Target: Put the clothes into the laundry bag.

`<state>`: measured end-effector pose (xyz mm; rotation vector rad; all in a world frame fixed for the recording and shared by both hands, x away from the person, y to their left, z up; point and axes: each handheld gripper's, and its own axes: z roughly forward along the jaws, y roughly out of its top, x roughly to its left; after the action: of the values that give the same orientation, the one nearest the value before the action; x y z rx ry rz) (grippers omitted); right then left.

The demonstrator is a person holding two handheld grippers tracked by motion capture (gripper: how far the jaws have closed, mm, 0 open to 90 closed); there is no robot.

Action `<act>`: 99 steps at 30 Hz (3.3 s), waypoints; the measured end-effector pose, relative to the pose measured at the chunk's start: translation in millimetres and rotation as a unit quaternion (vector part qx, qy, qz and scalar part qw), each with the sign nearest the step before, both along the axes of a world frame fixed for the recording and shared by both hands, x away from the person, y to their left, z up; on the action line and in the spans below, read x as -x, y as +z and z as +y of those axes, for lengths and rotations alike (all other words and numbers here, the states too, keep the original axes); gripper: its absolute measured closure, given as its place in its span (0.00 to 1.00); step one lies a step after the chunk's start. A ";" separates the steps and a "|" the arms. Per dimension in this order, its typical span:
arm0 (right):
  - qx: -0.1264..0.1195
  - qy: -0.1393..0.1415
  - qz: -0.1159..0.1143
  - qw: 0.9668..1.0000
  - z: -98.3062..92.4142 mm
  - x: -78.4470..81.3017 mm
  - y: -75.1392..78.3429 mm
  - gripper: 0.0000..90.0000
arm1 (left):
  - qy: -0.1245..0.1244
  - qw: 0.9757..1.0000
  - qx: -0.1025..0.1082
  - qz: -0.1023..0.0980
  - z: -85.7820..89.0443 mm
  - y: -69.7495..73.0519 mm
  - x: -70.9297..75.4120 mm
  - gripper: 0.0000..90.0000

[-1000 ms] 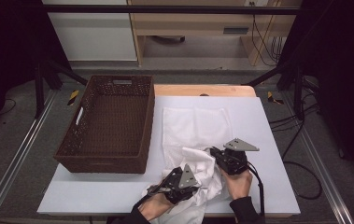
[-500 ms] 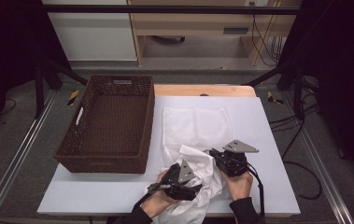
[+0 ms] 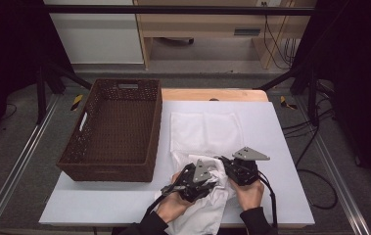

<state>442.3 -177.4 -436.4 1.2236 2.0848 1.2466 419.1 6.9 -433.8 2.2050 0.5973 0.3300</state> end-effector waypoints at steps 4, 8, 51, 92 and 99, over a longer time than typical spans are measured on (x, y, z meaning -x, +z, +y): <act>-0.007 -0.001 -0.006 1.000 -3.3 1.6 3.2 0.98 | 0.003 0.999 -0.029 0.022 -11.0 -18.7 -15.4 0.83; -0.013 0.007 -0.015 1.000 -3.5 5.5 8.0 0.98 | 0.000 0.999 -0.020 0.029 -11.8 -35.4 -21.1 0.82; -0.014 0.013 -0.009 1.000 -1.1 7.3 5.2 0.98 | -0.020 1.000 0.009 -0.002 3.5 -0.9 -8.0 0.89; 0.000 0.020 -0.005 1.000 -3.4 12.1 2.9 0.98 | 0.081 0.992 -0.086 -0.049 38.8 -28.9 3.2 0.86; -0.005 0.019 -0.006 1.000 -4.4 12.5 4.5 0.98 | 0.064 0.995 -0.052 -0.056 41.2 -2.6 11.1 0.95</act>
<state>429.8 -181.8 -431.9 1.1821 2.1057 1.2787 408.0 48.1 -436.3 2.2352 0.6739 0.5605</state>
